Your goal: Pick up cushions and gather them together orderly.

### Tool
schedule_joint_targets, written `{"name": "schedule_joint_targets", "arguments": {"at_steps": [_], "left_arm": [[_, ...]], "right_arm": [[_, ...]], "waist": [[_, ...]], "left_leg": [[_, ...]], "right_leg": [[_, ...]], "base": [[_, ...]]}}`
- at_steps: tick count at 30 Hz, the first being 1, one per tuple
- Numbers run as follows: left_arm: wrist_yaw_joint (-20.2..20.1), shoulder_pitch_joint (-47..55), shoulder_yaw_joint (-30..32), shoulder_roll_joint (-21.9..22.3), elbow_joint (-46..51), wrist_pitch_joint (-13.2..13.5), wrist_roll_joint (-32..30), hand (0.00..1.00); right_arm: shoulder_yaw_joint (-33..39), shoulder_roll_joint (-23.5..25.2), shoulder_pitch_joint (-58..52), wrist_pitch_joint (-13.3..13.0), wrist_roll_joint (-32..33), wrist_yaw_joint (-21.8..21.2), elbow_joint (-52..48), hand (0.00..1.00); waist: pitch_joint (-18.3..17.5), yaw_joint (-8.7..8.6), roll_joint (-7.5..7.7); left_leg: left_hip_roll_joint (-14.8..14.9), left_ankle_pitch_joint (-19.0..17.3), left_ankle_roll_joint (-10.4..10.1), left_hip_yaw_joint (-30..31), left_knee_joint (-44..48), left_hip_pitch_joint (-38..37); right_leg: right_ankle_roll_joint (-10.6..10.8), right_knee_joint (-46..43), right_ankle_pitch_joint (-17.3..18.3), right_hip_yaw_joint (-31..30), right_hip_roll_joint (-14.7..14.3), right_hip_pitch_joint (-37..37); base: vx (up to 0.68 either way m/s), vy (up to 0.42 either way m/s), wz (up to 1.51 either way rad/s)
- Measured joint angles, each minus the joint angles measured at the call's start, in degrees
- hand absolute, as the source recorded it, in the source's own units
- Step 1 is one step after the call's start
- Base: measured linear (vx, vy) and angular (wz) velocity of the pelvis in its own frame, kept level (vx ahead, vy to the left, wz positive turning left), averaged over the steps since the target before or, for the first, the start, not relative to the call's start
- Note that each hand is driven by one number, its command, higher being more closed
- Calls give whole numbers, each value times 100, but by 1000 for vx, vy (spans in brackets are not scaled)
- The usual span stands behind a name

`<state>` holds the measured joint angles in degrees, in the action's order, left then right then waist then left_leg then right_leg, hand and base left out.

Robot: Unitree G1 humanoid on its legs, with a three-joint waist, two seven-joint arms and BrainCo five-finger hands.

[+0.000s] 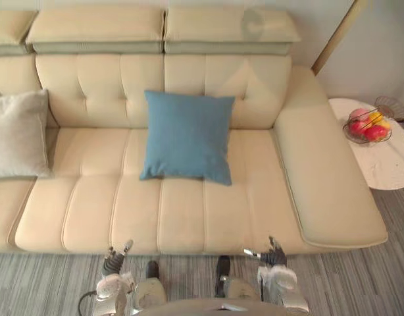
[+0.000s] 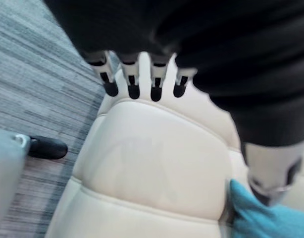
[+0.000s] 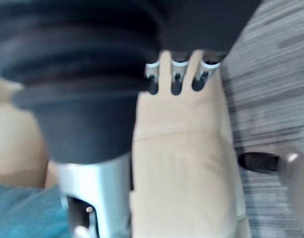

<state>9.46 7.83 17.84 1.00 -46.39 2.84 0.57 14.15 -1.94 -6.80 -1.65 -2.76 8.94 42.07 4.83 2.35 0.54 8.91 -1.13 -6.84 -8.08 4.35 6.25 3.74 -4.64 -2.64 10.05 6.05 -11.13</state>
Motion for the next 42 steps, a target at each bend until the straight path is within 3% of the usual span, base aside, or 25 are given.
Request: {"name": "schedule_joint_targets", "arguments": {"at_steps": [7, 11, 12, 13, 14, 15, 17, 18, 20, 21, 23, 25, 27, 29, 30, 32, 33, 36, 42], "left_arm": [[18, 53, 55, -148, -673, -24, -143, 0], [30, 16, 62, -249, -724, -41, -135, 0], [29, -49, 121, -246, -708, -51, -127, 0], [28, -29, 197, -218, -721, -51, -113, 0], [71, -70, 299, -225, -693, -36, -67, 0], [110, -71, 279, -288, -592, -34, -64, 0], [208, -48, 325, -345, -574, -32, -62, 0], [286, -27, 349, -335, -539, -33, -32, 0], [297, -59, 327, -273, -543, -39, 114, 0], [303, -182, 223, -117, -597, -51, 204, 0], [299, -202, 188, 7, -588, -48, 207, 0], [333, -142, 110, 53, -586, -45, 204, 0], [366, -170, -2, 39, -583, -41, 199, 0], [357, -211, -31, 43, -595, -40, 185, 0], [348, -207, -47, 50, -609, -41, 154, 0], [326, -236, -16, 60, -631, -41, 152, 0], [269, -227, -13, -4, -640, -42, 151, 0], [236, -176, -41, -175, -781, -59, 147, 0], [-165, -187, -53, -342, -1131, -160, 113, 0]], "right_arm": [[296, 0, 34, 79, -220, -17, 1055, 0], [275, -78, 107, 84, -220, -19, 1120, 0], [213, -86, 155, 68, -220, -17, 1119, 0], [220, -139, 205, 65, -220, -19, 1125, 0], [234, -98, 326, 85, -218, -13, 1148, 0], [279, -45, 289, 71, -173, -9, 1133, 0], [243, -5, 275, 76, -212, -11, 1270, 0], [165, 105, 338, 74, -214, -1, 1290, 0], [160, 175, 591, 61, -210, -2, 1287, 0], [165, 122, 769, 58, -203, 16, 1275, 0], [171, 75, 715, 85, -200, 48, 1268, 0], [177, 55, 525, 98, -185, 156, 1235, 0], [185, 4, 543, 99, -162, 172, 1233, 0], [211, -105, 512, 123, -158, 191, 1243, 0], [266, -99, 467, 151, -158, 215, 1249, 0], [321, -74, 483, 186, -158, 223, 1268, 0], [459, 119, 466, 197, -159, 200, 1315, 0], [605, 246, 417, 214, -160, 148, 1528, 0], [966, 184, 358, 307, -106, 113, 1578, 0]], "waist": [[-141, -45, 43], [-20, -29, 97], [-15, 58, 136], [-39, 120, 24], [35, -7, -12], [91, -24, 16], [41, 65, 167], [-28, 251, 294], [-38, 290, 309], [139, 306, 57], [280, 273, -100], [229, 214, -229], [206, 185, -181], [201, 175, -100], [200, 109, -67], [214, 82, -109], [194, 86, 27], [61, 16, 250], [-47, -110, 151]], "left_leg": [[-91, -161, -16, -338, -115, -574], [-126, -439, 22, -388, 230, -568], [-263, -485, 370, -189, 270, -403], [-157, -455, 370, -180, 252, -354], [-114, -298, 301, -125, 323, -204], [-179, -194, 307, 40, 315, -233], [-224, -81, 276, 178, 317, -211], [-229, -15, 235, 196, 491, 77], [-179, 94, 155, 251, 602, 453], [-46, 281, 96, 417, 561, 632], [25, 514, 88, 488, 313, 529], [192, 562, 126, -41, -61, 359], [173, 500, 176, -312, -152, 364], [29, 419, 239, -350, 692, 423], [-49, -208, 249, -351, 1241, 346], [-75, -453, 259, -347, 1357, 298], [-263, -305, 337, -383, 1015, 168], [-618, 137, 428, -523, -66, -358], [-809, 395, 452, -470, -933, -835]], "right_leg": [[101, 903, -594, -452, -61, 675], [105, 480, -630, -530, -48, 506], [359, 381, -790, -666, -12, 291], [525, 414, -863, -669, -24, 273], [259, -1800, 483, -498, 101, -256], [293, -2991, 1041, -475, 209, -259], [323, -3300, 1290, -525, 201, 161], [293, -2533, 1605, -609, 124, 571], [184, -1613, 1747, -498, -38, 796], [-5, -888, 1590, -273, -205, 1045], [-62, -807, 1508, -103, -305, 1155], [-143, -877, 1492, 160, -296, 1138], [-160, -760, 1347, 238, -174, 1075], [-84, -745, 1213, 337, 51, 969], [22, -739, 1123, 334, 169, 909], [126, -690, 1018, 291, 197, 916], [145, -453, 849, 228, 246, 987], [98, -143, 694, 112, 443, 1131], [125, 62, 665, -89, 396, 1224]], "base": [[44, 22, -30], [-49, 34, -30], [-169, 67, -58], [-234, 63, -24], [-166, 20, 36], [-118, -8, 70], [-81, -119, 57], [-169, -190, 24], [-222, -163, 10], [-268, -125, 24], [-270, -104, 44], [-313, -117, 48], [-150, 6, 33], [-120, 109, 27], [-106, 144, 11], [-102, 172, -2], [-109, 169, -8], [-88, 148, -7], [-52, 49, -6]]}}
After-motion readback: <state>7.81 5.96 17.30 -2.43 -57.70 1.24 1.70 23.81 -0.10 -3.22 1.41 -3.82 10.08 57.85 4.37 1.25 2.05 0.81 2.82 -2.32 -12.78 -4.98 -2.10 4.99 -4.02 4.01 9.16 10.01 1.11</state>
